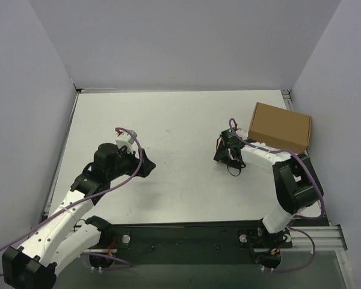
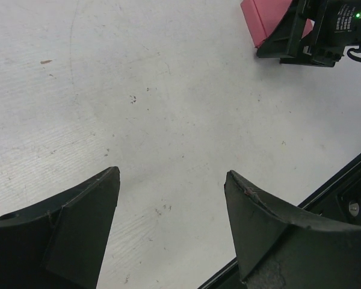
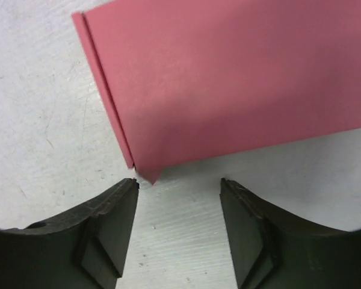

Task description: Fold the paper box

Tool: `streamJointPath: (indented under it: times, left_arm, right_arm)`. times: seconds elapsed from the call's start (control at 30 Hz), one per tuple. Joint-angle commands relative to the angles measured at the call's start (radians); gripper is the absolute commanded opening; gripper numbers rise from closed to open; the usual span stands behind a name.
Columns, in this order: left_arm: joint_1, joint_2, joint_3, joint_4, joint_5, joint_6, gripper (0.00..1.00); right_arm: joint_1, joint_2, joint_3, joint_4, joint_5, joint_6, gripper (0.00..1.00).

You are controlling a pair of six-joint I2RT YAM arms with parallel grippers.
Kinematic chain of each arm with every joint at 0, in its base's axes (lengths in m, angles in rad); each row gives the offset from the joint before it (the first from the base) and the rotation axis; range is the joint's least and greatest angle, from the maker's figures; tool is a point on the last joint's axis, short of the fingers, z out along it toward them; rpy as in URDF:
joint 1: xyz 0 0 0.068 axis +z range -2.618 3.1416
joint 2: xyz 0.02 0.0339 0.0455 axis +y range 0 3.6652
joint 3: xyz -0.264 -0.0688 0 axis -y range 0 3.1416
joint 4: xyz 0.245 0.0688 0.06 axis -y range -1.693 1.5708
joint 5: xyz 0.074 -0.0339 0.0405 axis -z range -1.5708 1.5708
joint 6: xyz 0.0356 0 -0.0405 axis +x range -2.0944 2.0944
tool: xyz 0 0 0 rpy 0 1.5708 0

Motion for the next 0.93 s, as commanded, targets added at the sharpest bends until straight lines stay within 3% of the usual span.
streamJointPath:
  times: [0.0, 0.2, 0.37, 0.57, 0.73, 0.9]
  left_arm:
    - [0.044, -0.008, 0.057, -0.009, 0.033, 0.04, 0.8]
    - [0.155, -0.016, 0.063, -0.005, 0.032, 0.055, 0.82]
    - [0.271, -0.031, 0.097, -0.015, 0.045, 0.087, 0.88]
    - [0.284, -0.061, 0.109, -0.015, -0.02, 0.135, 0.94]
    - [0.284, -0.067, 0.117, -0.031, -0.123, 0.126, 0.95]
    - [0.284, -0.085, 0.111, -0.017, -0.125, 0.115, 0.96]
  right_arm:
    - [0.026, -0.035, 0.085, -0.074, -0.006, -0.194, 0.62]
    - [0.049, -0.257, 0.118, -0.096, -0.044, -0.289, 0.8]
    - [-0.051, -0.478, 0.059, -0.076, -0.05, -0.369, 0.95]
    - [-0.241, -0.735, -0.051, -0.065, -0.138, -0.426, 0.96]
    - [-0.266, -0.874, -0.116, -0.065, -0.095, -0.458, 0.97]
    - [-0.267, -0.914, -0.139, -0.065, -0.049, -0.479, 0.98]
